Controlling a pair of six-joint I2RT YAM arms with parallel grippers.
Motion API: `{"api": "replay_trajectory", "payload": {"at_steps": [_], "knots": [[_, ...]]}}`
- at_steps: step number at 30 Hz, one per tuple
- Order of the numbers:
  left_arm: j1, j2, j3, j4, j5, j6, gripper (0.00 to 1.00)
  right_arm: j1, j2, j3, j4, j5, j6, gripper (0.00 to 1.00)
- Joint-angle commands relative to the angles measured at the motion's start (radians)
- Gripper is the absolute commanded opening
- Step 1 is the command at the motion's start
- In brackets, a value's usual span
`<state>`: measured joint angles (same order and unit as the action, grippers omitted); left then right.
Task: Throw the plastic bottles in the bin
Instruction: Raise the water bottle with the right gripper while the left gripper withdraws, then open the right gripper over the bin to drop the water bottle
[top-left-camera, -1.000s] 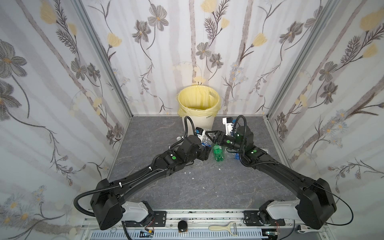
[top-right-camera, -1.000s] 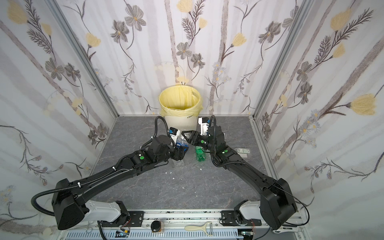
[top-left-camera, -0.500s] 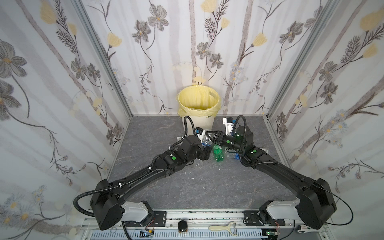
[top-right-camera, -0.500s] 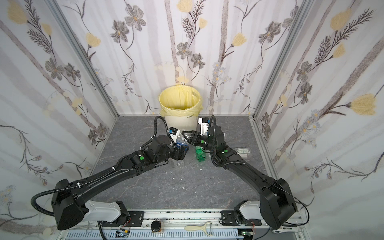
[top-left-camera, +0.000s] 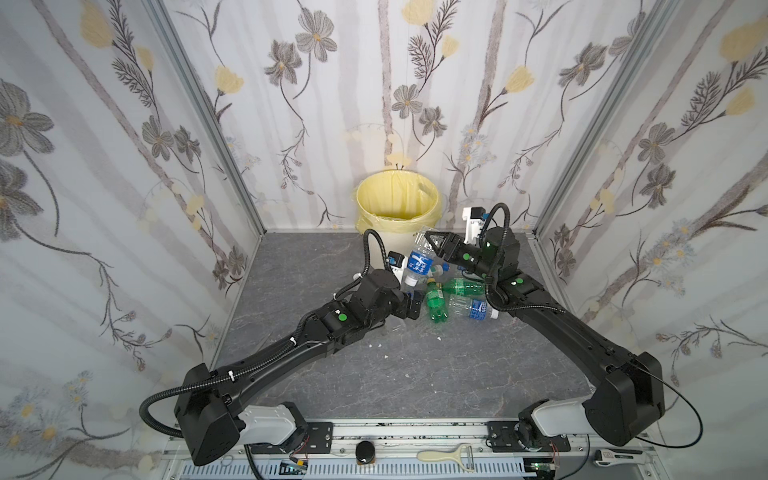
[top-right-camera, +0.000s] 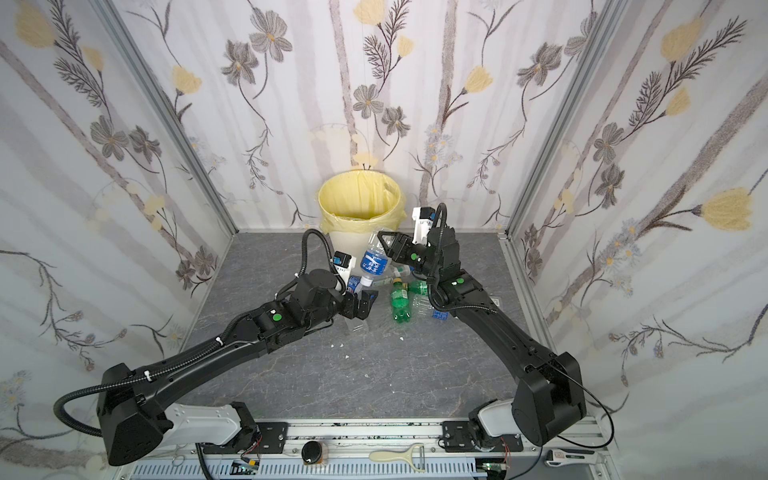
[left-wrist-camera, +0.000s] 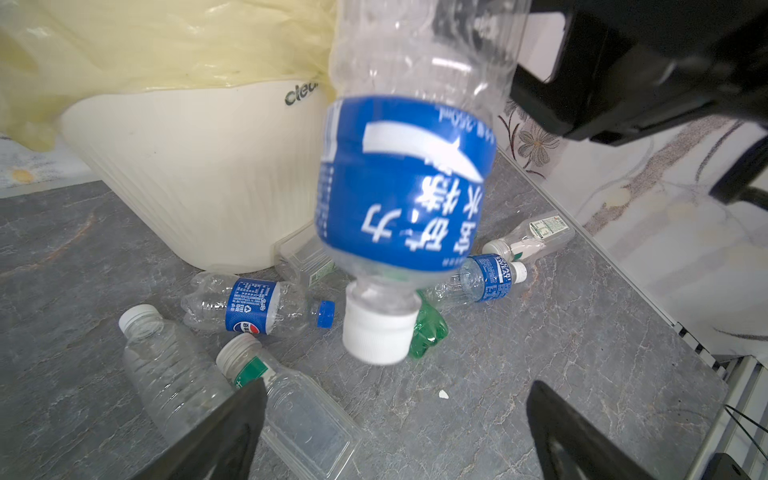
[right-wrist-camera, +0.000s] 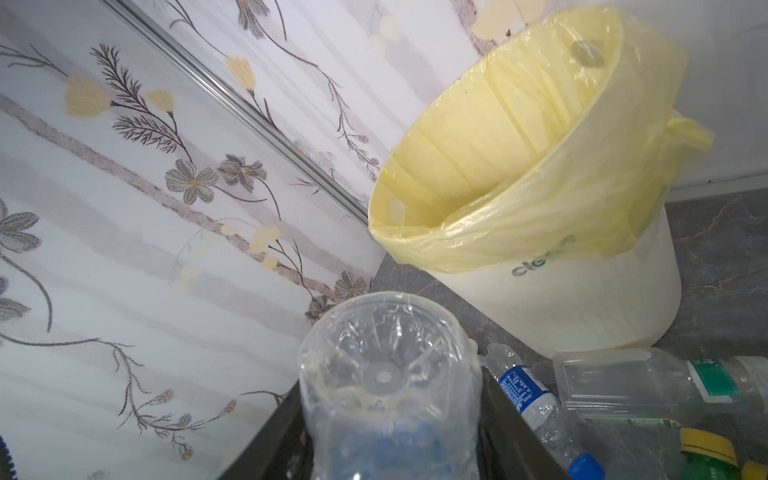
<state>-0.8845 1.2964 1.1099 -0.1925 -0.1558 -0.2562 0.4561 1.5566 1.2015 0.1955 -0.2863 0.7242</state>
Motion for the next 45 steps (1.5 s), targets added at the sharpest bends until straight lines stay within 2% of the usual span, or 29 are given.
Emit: {"api": "replay_trajectory", "payload": {"at_steps": [1,9,16,30,34,38,41,42,43,45], "knots": [[0.001,0.008,0.047,0.028,-0.049,0.046,1.0,-0.022,0.008,0.06,0.006,0.058,-0.026,0.53],[0.002,0.095,0.208,0.029,-0.102,0.121,1.0,-0.071,0.031,0.226,0.02,0.19,-0.078,0.53],[0.003,0.113,0.285,0.029,-0.13,0.129,1.0,-0.118,0.031,0.387,0.045,0.274,-0.132,0.53],[0.048,0.076,0.305,0.032,-0.193,0.146,1.0,-0.155,-0.019,0.395,0.417,0.544,-0.218,0.54],[0.077,0.053,0.268,0.033,-0.186,0.136,1.0,-0.151,0.096,0.459,0.406,0.509,-0.155,0.54],[0.107,0.046,0.237,0.034,-0.168,0.125,1.0,-0.119,0.323,0.611,0.258,0.391,-0.046,0.56],[0.118,0.04,0.22,0.034,-0.161,0.117,1.0,-0.09,0.502,0.753,0.179,0.243,0.041,0.69],[0.12,0.038,0.214,0.034,-0.156,0.113,1.0,-0.079,0.547,0.817,0.145,0.206,0.034,0.74],[0.122,0.035,0.207,0.034,-0.153,0.111,1.0,-0.064,0.574,0.886,0.091,0.204,0.004,0.8],[0.125,0.025,0.193,0.034,-0.148,0.106,1.0,-0.041,0.563,0.917,0.053,0.256,-0.047,0.91]]}}
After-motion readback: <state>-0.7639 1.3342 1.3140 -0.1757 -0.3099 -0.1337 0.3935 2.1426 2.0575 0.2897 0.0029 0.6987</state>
